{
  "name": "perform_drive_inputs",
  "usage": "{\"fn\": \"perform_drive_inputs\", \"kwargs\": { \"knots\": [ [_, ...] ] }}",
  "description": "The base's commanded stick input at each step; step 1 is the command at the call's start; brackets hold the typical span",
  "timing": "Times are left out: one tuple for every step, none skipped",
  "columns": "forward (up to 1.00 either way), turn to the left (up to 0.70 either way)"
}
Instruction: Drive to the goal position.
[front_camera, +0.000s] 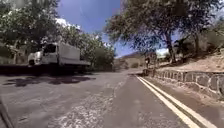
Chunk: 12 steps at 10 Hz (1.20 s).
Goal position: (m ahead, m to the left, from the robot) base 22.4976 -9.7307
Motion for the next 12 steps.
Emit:
{"fn": "perform_drive_inputs", "kwargs": {
  "knots": [
    [0.7, 0.0],
    [0.7, 0.0],
    [0.7, -0.27],
    [0.7, -0.11],
    [0.7, 0.0],
    [0.7, 0.0],
    [0.7, 0.0],
    [0.7, 0.0],
    [0.7, 0.0],
    [0.7, 0.0],
    [0.7, 0.0],
    [0.7, 0.0]
  ]
}}
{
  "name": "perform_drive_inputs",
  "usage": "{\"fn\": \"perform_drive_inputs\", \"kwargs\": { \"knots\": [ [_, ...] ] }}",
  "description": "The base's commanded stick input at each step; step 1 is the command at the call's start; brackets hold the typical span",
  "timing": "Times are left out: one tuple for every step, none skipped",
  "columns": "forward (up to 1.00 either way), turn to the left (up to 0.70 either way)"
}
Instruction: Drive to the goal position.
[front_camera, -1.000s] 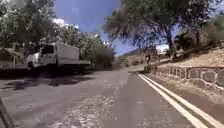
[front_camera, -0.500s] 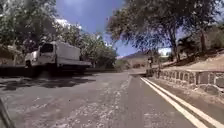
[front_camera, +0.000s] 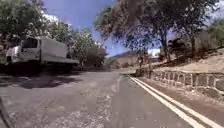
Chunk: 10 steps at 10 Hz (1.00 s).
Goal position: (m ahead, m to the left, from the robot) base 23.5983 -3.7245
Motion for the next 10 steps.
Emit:
{"fn": "perform_drive_inputs", "kwargs": {
  "knots": [
    [0.7, 0.0],
    [0.7, 0.0],
    [0.7, 0.0],
    [0.7, 0.0],
    [0.7, 0.0],
    [0.7, 0.0],
    [0.7, 0.0],
    [0.7, 0.0],
    [0.7, 0.0],
    [0.7, 0.0]
  ]
}}
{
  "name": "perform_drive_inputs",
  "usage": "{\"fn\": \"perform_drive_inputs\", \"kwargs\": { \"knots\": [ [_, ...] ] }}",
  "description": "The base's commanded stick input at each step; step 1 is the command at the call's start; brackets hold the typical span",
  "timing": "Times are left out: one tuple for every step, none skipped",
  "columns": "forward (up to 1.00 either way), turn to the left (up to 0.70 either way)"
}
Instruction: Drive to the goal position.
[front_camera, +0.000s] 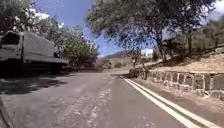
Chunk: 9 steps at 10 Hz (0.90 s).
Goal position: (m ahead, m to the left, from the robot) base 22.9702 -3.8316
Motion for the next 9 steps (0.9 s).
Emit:
{"fn": "perform_drive_inputs", "kwargs": {
  "knots": [
    [0.7, 0.0],
    [0.7, 0.0],
    [0.7, 0.0],
    [0.7, 0.0],
    [0.7, 0.0],
    [0.7, 0.0],
    [0.7, 0.0],
    [0.7, 0.0],
    [0.7, 0.0]
  ]
}}
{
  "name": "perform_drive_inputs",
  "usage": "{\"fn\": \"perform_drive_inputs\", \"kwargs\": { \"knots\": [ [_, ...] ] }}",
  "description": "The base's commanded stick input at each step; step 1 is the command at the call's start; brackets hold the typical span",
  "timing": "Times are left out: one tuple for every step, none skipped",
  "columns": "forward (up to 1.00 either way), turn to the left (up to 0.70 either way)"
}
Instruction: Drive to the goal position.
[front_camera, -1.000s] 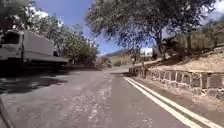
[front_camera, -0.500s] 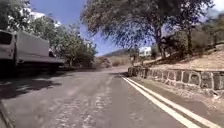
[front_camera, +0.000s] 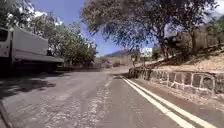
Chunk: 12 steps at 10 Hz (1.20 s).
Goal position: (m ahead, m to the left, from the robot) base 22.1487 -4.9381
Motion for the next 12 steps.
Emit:
{"fn": "perform_drive_inputs", "kwargs": {
  "knots": [
    [0.7, 0.0],
    [0.7, 0.0],
    [0.7, 0.0],
    [0.7, 0.0],
    [0.7, 0.0],
    [0.7, 0.0],
    [0.7, 0.0],
    [0.7, 0.0],
    [0.7, 0.0],
    [0.7, 0.0],
    [0.7, 0.0],
    [0.7, 0.0]
  ]
}}
